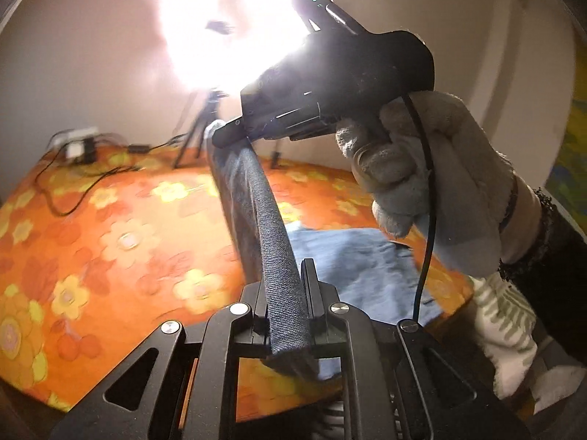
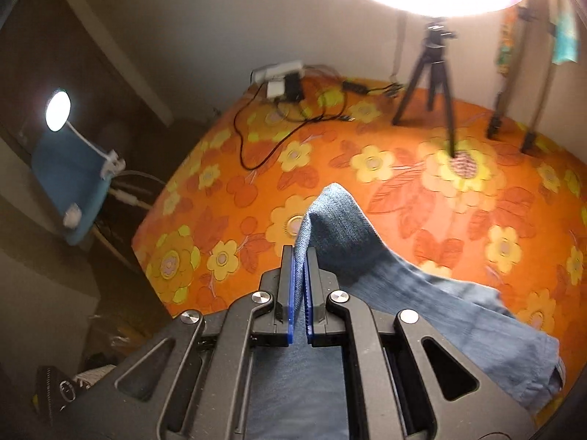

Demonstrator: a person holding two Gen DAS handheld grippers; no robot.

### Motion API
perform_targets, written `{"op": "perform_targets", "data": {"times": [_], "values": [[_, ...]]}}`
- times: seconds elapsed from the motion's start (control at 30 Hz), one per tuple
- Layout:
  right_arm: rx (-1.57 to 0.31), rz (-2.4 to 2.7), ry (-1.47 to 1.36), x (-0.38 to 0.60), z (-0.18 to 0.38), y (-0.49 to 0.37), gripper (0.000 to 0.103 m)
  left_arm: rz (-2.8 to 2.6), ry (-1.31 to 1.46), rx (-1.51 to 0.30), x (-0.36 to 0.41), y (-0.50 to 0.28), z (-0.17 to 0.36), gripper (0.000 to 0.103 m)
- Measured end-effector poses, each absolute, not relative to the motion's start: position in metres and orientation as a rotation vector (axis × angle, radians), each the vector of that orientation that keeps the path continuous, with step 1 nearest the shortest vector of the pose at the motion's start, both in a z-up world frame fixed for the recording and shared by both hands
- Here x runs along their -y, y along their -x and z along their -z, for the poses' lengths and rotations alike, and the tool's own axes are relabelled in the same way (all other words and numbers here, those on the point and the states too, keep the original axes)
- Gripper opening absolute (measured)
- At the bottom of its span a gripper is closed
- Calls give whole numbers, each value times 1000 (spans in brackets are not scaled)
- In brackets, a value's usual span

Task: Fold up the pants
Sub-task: 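Pinch the folded jeans edge with the left gripper while the right gripper pinches the waistband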

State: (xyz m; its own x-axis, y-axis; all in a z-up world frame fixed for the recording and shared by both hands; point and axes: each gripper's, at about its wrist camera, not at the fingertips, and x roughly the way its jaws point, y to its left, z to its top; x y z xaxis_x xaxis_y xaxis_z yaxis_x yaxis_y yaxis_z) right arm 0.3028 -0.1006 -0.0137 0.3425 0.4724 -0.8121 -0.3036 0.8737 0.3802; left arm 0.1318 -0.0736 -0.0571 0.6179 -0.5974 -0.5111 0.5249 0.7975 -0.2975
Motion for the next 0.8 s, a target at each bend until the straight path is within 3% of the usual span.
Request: {"op": "perform_targets", "data": {"times": [0.37, 0.8], "values": [[-1006, -399, -317, 255, -21, -259, 5, 858, -32, -636, 186, -117, 40, 11], [-1014, -165, -528, 443, 50, -188, 4, 1100, -184, -793, 331, -102, 90, 11]]}}
